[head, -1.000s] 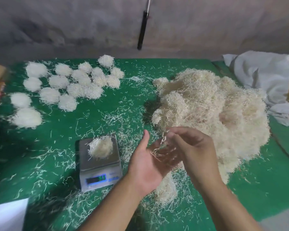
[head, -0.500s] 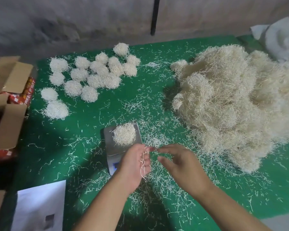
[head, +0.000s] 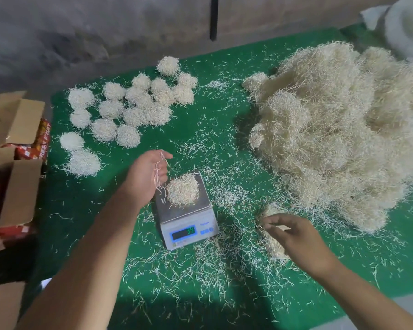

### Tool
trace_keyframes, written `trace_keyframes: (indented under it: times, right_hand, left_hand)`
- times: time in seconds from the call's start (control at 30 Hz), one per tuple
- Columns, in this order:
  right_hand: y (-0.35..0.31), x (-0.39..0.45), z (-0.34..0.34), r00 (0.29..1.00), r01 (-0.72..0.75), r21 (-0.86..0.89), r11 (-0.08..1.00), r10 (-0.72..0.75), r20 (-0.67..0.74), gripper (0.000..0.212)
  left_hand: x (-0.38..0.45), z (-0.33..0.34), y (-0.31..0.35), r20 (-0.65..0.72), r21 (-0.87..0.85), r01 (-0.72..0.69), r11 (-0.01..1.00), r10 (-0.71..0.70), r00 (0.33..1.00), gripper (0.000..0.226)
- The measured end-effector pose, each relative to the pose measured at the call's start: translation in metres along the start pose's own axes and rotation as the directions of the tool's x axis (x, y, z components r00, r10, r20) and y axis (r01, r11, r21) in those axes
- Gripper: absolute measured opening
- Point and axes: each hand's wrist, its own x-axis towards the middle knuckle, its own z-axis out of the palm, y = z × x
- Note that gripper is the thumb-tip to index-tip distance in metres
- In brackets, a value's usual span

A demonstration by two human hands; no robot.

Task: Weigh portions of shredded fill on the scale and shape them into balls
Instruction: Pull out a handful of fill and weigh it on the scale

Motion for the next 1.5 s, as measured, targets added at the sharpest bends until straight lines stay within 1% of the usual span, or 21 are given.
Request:
trace_keyframes:
  times: [0.13, 0.2, 0.23, 0.3, 0.37, 0.43, 0.57, 0.63, 0.7, 0.83, 0.97, 1.03, 1.17, 1.23, 1.3, 1.43, 1.5]
  right_hand:
    - [0.012, -0.001, -0.01, 0.998, -0.04, -0.01, 0.999, 0.039, -0.049, 0.008]
    - [0.016, -0.001, -0.013, 0.998, -0.038, 0.008, 0.999, 0.038, -0.059, 0.009]
    - [0.019, -0.001, -0.014, 0.998, -0.035, 0.004, 0.999, 0.035, -0.058, 0.009]
    - [0.022, -0.002, -0.015, 0.998, -0.031, -0.003, 1.0, 0.031, -0.06, 0.01]
    - [0.025, -0.001, -0.016, 0.997, -0.034, 0.022, 0.999, 0.035, -0.067, 0.011]
    - [0.027, 0.001, -0.016, 0.998, -0.035, -0.005, 0.999, 0.035, -0.059, 0.011]
    - [0.029, 0.004, -0.016, 0.999, -0.039, -0.019, 0.999, 0.039, -0.021, 0.01]
    - [0.028, 0.006, -0.017, 0.999, -0.038, -0.038, 0.999, 0.038, -0.023, 0.009]
    - [0.026, 0.009, -0.016, 0.999, -0.043, -0.044, 0.998, 0.042, -0.018, 0.009]
    - [0.024, 0.014, -0.013, 0.999, -0.047, -0.004, 0.999, 0.047, 0.002, 0.009]
    - [0.02, 0.016, -0.012, 0.997, -0.046, -0.031, 0.998, 0.048, 0.055, 0.01]
    - [0.02, 0.018, -0.013, 0.996, -0.054, -0.016, 0.998, 0.055, 0.068, 0.01]
    - [0.021, 0.021, -0.015, 0.995, -0.065, -0.003, 0.998, 0.065, 0.074, 0.009]
    - [0.022, 0.022, -0.015, 0.995, -0.069, 0.02, 0.997, 0.067, 0.07, 0.01]
    - [0.022, 0.022, -0.016, 0.995, -0.069, 0.016, 0.998, 0.067, 0.067, 0.009]
    - [0.022, 0.021, -0.016, 0.995, -0.074, 0.019, 0.997, 0.072, 0.075, 0.009]
    - [0.022, 0.02, -0.016, 0.995, -0.077, 0.033, 0.997, 0.074, 0.07, 0.009]
  left_hand:
    - [0.022, 0.014, -0.003, -0.037, 0.19, -0.055, 0.98, 0.063, 0.997, 0.019]
    - [0.03, 0.015, -0.009, -0.028, 0.262, -0.061, 0.963, 0.07, 0.997, 0.03]
    - [0.033, 0.014, -0.012, -0.01, 0.276, -0.063, 0.959, 0.069, 0.998, 0.035]
    - [0.038, 0.014, -0.02, 0.012, 0.3, -0.072, 0.951, 0.072, 0.997, 0.036]
    - [0.043, 0.014, -0.028, -0.005, 0.308, -0.069, 0.949, 0.074, 0.997, 0.029]
    - [0.047, 0.014, -0.037, -0.035, 0.312, -0.064, 0.948, 0.079, 0.996, 0.027]
    - [0.051, 0.012, -0.051, -0.064, 0.383, -0.059, 0.922, 0.091, 0.994, 0.035]
    - [0.053, 0.012, -0.055, -0.062, 0.46, -0.059, 0.886, 0.098, 0.993, 0.037]
    - [0.055, 0.011, -0.057, -0.041, 0.56, -0.049, 0.827, 0.087, 0.995, 0.036]
    - [0.056, 0.008, -0.055, 0.05, 0.745, -0.041, 0.666, 0.005, 0.999, 0.032]
    - [0.052, 0.011, -0.048, 0.105, 0.815, -0.054, 0.577, -0.056, 0.993, 0.029]
    - [0.05, 0.012, -0.045, 0.144, 0.832, -0.082, 0.549, -0.07, 0.987, 0.032]
    - [0.046, 0.014, -0.041, 0.211, 0.827, -0.13, 0.546, -0.087, 0.974, 0.044]
    - [0.046, 0.015, -0.039, 0.216, 0.826, -0.154, 0.542, -0.052, 0.975, 0.046]
    - [0.048, 0.013, -0.037, 0.199, 0.816, -0.175, 0.551, 0.016, 0.98, 0.046]
    - [0.05, 0.0, -0.036, 0.102, 0.73, -0.174, 0.661, 0.147, 0.984, 0.042]
    - [0.048, -0.006, -0.038, 0.073, 0.725, -0.183, 0.664, 0.191, 0.979, 0.038]
